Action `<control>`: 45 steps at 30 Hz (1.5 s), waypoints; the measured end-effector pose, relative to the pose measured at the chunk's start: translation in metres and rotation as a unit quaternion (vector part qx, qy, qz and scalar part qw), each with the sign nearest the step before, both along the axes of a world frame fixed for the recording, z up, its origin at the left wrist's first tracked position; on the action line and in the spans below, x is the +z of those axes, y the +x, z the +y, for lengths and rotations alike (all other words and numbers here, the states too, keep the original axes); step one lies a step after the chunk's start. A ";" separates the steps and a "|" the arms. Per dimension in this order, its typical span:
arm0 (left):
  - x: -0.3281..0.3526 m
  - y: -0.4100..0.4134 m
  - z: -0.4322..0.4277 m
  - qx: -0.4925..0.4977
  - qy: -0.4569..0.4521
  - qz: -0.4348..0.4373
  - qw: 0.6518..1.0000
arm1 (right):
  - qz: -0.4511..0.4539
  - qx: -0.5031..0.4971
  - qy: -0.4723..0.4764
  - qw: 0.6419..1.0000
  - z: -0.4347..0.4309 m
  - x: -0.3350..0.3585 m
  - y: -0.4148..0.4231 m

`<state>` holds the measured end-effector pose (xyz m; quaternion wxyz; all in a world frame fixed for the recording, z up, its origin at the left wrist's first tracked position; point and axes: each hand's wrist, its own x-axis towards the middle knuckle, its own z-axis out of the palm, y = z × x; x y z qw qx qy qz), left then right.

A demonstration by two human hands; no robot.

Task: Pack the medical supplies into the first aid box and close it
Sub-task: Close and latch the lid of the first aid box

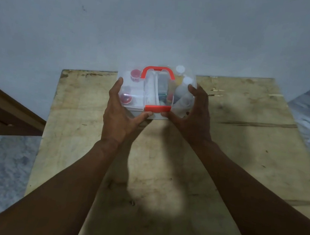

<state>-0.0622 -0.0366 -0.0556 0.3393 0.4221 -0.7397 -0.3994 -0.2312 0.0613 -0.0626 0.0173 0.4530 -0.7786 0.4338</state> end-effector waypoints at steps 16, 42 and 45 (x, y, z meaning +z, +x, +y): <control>0.009 0.001 -0.013 -0.015 0.050 0.011 0.999 | -0.126 0.040 0.049 0.990 0.000 0.024 -0.007; 0.012 -0.018 -0.056 -0.009 0.087 0.030 0.996 | -0.216 -0.002 0.098 0.971 -0.048 0.021 -0.019; 0.008 -0.018 -0.055 -0.011 0.094 0.020 0.995 | -0.188 -0.011 0.105 0.976 -0.047 0.024 -0.020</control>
